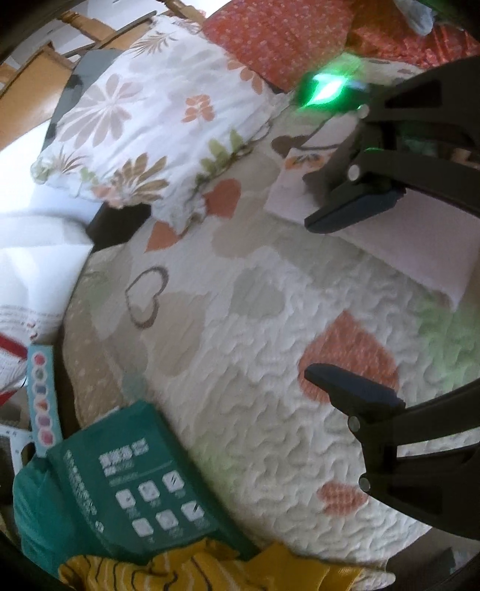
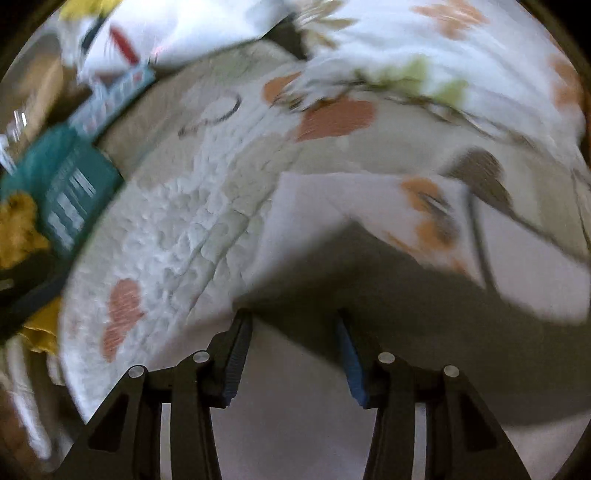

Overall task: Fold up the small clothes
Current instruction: 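Open both grippers and withdraw them from the folded cardigan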

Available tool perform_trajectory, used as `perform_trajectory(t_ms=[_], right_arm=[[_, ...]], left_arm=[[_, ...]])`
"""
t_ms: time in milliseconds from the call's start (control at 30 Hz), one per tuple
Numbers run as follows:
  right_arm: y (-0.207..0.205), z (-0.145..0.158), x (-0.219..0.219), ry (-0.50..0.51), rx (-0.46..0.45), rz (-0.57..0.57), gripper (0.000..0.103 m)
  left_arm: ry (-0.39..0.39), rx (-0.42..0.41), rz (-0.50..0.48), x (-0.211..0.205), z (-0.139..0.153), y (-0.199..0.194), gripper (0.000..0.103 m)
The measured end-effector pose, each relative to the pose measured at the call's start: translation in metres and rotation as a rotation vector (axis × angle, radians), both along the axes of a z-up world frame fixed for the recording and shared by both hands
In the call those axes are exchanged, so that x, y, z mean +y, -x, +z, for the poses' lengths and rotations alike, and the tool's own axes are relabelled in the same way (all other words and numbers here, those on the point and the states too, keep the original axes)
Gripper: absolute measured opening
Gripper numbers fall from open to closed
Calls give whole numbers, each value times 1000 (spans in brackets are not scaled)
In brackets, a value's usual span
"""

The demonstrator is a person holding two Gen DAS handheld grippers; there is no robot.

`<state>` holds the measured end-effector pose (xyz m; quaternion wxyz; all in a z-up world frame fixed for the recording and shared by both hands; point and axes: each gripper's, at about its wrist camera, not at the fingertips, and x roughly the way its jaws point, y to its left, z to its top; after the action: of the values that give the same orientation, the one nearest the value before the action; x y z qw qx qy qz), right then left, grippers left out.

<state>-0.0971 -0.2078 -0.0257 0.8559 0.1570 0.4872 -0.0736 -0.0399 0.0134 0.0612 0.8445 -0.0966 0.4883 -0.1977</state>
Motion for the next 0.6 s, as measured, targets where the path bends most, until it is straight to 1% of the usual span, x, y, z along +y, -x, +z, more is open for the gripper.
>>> perform_trajectory(t_ms=[67,100,133,200,267,300,367,433,500,600], right_arm=[[-25,0,9,88,19,9,52],[-37,0,11,117,27,12,55],[-48,-1,13,139,44,15,60],[-66,-4,16,174,80,23,66],[-72,3,17,196,87,26,65],[-71,11,16,180,64,19,65],[-52,33,5,123,-18,-28,65],[-27,49,-8,78,-58,-77,65],[5,58,-22,40,-76,-111,65],[58,58,-41,-4,-74,-166,65]], left_arm=[[6,-3,13,9,0,1,72],[8,-3,18,12,0,1,72],[6,-5,24,15,0,0,72],[-3,-11,24,16,0,0,72],[-3,-7,15,16,0,1,72],[1,-5,10,16,0,2,72],[8,-8,2,16,2,4,72],[9,-11,-6,15,4,7,72],[9,-6,-15,13,4,10,72],[2,-8,-33,7,4,17,72]])
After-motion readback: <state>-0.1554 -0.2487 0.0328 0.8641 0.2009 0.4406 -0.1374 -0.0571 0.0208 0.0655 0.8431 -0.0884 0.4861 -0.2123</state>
